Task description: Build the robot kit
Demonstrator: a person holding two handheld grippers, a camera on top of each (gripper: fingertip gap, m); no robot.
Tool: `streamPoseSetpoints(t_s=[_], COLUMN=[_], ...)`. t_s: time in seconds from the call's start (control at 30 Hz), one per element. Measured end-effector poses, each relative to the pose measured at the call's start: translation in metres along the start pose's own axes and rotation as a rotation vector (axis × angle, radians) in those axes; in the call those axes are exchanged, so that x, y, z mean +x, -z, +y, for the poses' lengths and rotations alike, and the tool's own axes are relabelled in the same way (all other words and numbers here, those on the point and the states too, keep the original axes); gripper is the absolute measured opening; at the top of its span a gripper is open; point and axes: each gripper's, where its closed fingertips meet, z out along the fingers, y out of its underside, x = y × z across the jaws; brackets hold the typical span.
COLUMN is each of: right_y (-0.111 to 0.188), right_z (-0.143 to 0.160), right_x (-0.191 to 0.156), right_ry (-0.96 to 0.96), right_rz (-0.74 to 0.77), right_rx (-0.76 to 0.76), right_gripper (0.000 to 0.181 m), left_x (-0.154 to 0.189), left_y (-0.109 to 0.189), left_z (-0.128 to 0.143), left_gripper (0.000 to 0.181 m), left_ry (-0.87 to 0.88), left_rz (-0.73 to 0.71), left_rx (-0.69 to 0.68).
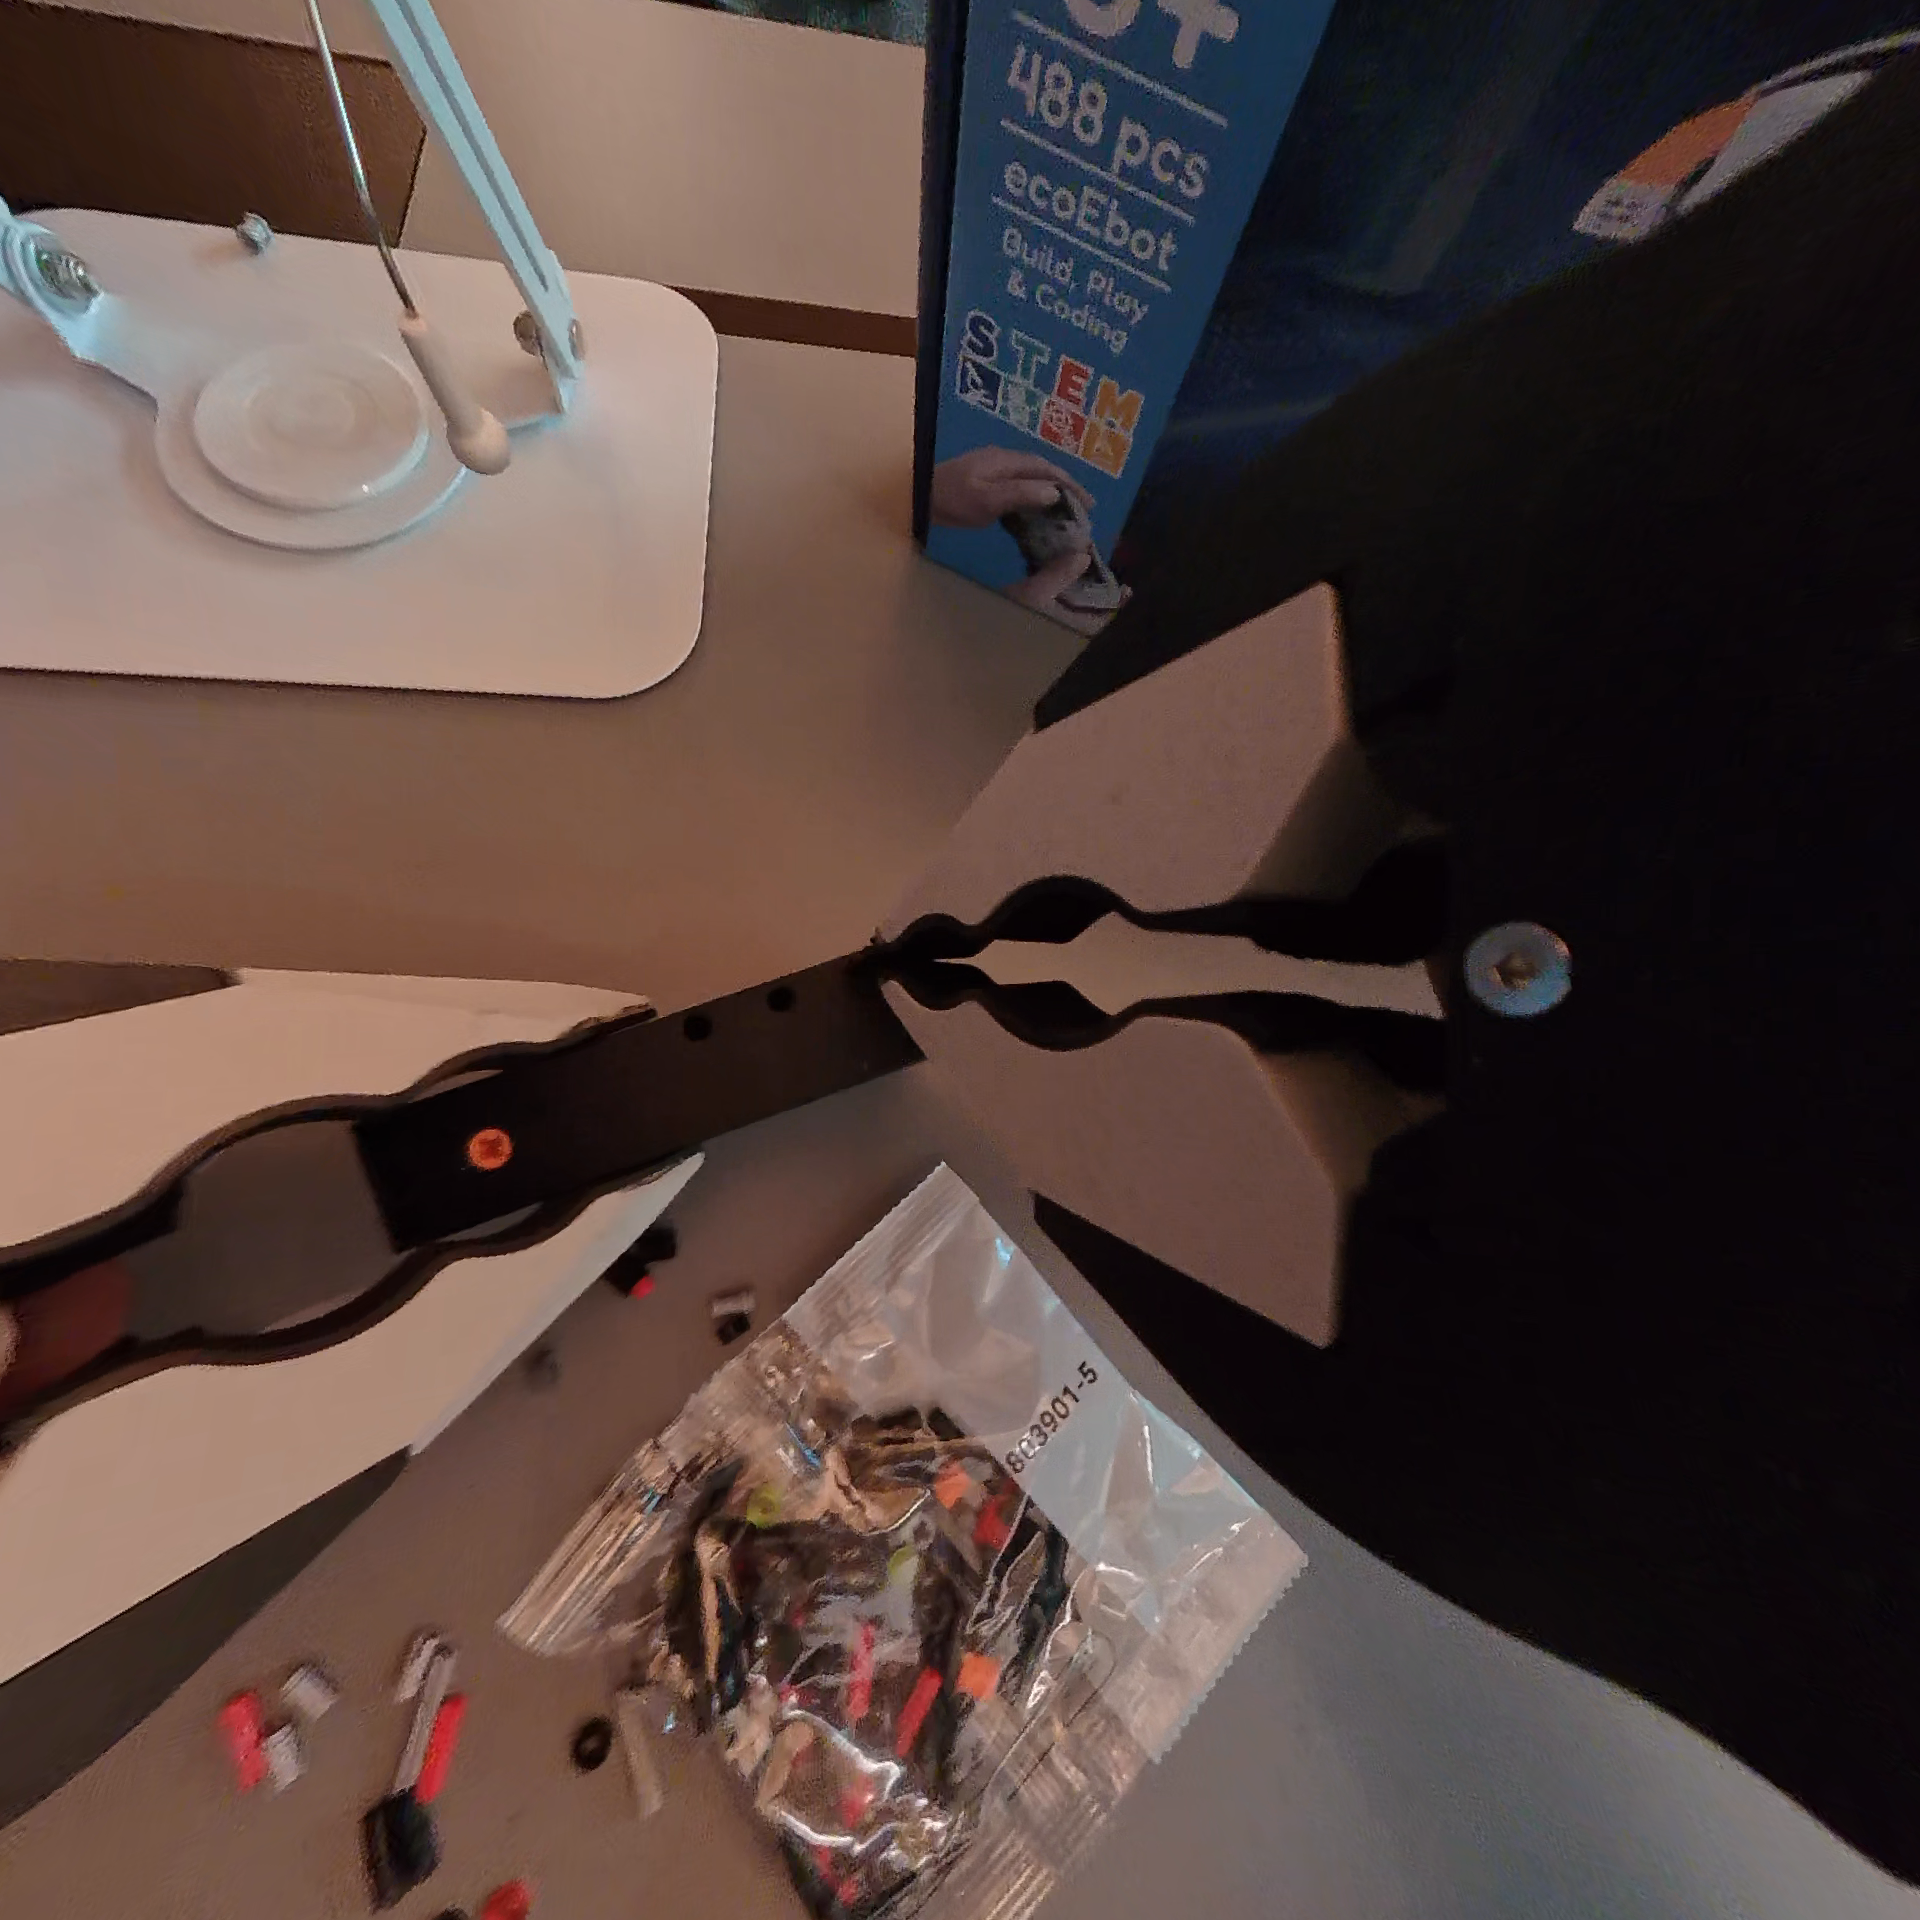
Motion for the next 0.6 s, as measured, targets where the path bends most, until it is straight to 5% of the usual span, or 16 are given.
streamPoseSetpoints(t_s=[0.13,0.27,0.43,0.6], right_y=[0.011,-0.012,0.018,0.006], right_z=[-0.014,0.011,-0.014,-0.008], right_x=[0.006,0.008,0.006,-0.002], right_ry=[-0.005,0.028,0.013,0.013], right_rz=[0.059,0.081,0.088,0.07], right_rx=[0.078,-0.072,0.051,0.038], right_gripper=[0.0,0.0,0.0,0.0], left_x=[0.0,0.008,0.001,0.003], left_y=[-0.001,-0.003,-0.002,-0.002], left_z=[0.001,0.001,0.002,0.001], left_gripper=[0.024,0.024,0.025,0.025], left_ry=[0.004,-0.038,0.007,0.003], left_rz=[0.004,0.016,0.015,0.016], left_rx=[0.001,-0.012,-0.005,-0.004])
